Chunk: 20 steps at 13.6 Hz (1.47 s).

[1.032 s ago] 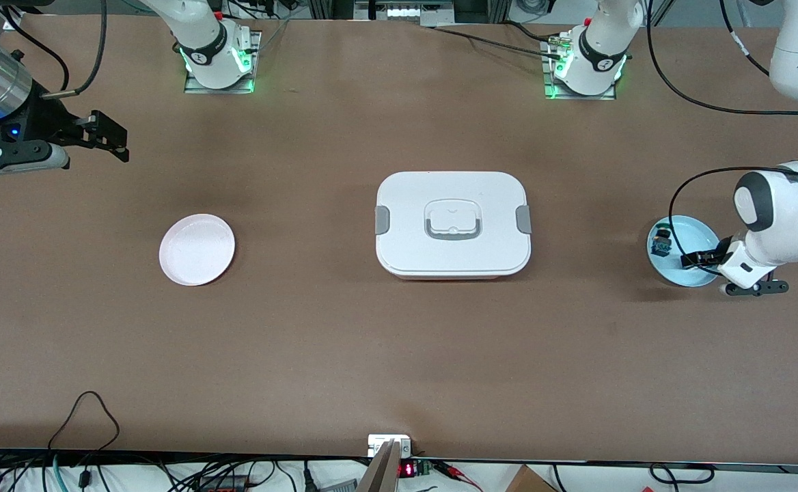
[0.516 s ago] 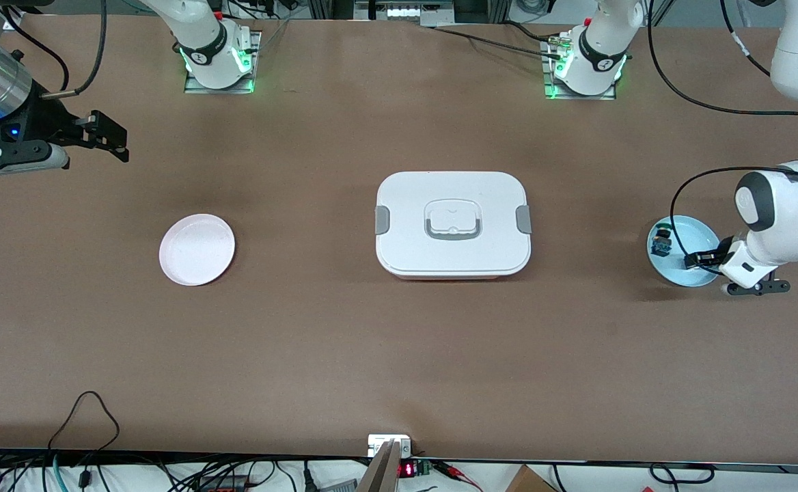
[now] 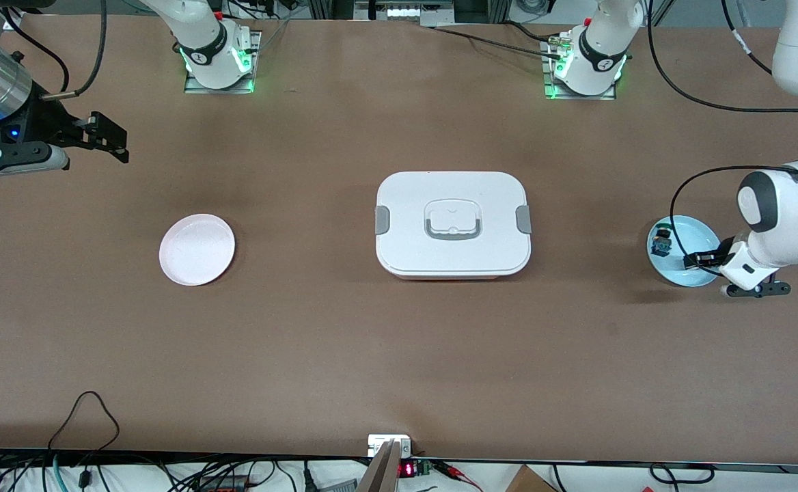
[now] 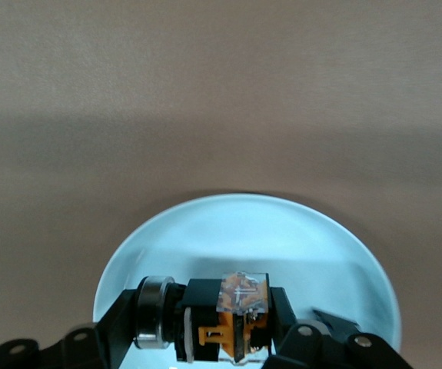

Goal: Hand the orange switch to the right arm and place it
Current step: 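Close the left gripper on the orange switch, then lift the orange switch with the left gripper toward the white box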

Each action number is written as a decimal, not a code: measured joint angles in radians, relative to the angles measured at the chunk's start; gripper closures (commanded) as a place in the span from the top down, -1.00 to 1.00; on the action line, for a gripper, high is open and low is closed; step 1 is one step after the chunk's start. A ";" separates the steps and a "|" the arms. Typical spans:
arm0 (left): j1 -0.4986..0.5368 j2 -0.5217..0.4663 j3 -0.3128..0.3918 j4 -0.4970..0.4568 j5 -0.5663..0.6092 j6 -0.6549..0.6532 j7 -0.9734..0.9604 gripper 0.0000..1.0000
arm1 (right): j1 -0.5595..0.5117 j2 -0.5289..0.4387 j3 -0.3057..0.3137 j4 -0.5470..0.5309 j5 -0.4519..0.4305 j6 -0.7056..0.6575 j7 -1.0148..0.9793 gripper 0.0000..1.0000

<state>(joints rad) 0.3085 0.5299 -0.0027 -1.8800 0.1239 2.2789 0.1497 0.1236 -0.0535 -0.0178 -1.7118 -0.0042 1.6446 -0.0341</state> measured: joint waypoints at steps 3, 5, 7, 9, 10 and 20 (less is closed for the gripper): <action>-0.001 -0.071 -0.033 0.070 0.000 -0.183 0.001 -0.29 | 0.000 0.002 0.000 0.000 0.000 0.006 0.000 1.00; -0.002 -0.103 -0.063 0.123 0.000 -0.258 0.011 -0.29 | 0.000 0.003 0.000 0.000 0.000 0.007 0.000 1.00; -0.001 -0.122 -0.099 0.158 0.000 -0.289 0.094 -0.29 | 0.000 0.003 0.000 0.000 -0.001 0.010 0.000 1.00; -0.001 -0.127 -0.121 0.169 -0.046 -0.296 0.228 -0.29 | -0.001 0.003 0.000 0.000 -0.003 0.021 0.000 1.00; -0.001 -0.127 -0.125 0.169 -0.090 -0.299 0.298 -0.29 | -0.002 0.003 0.000 0.000 -0.004 0.025 0.000 1.00; 0.003 -0.037 -0.138 0.157 -0.822 -0.642 1.201 -0.66 | -0.002 0.009 -0.003 0.019 0.007 0.001 -0.059 1.00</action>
<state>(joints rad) 0.3111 0.4928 -0.1412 -1.7228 -0.6978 1.6373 1.3502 0.1219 -0.0448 -0.0204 -1.6928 0.0030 1.6452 -0.0928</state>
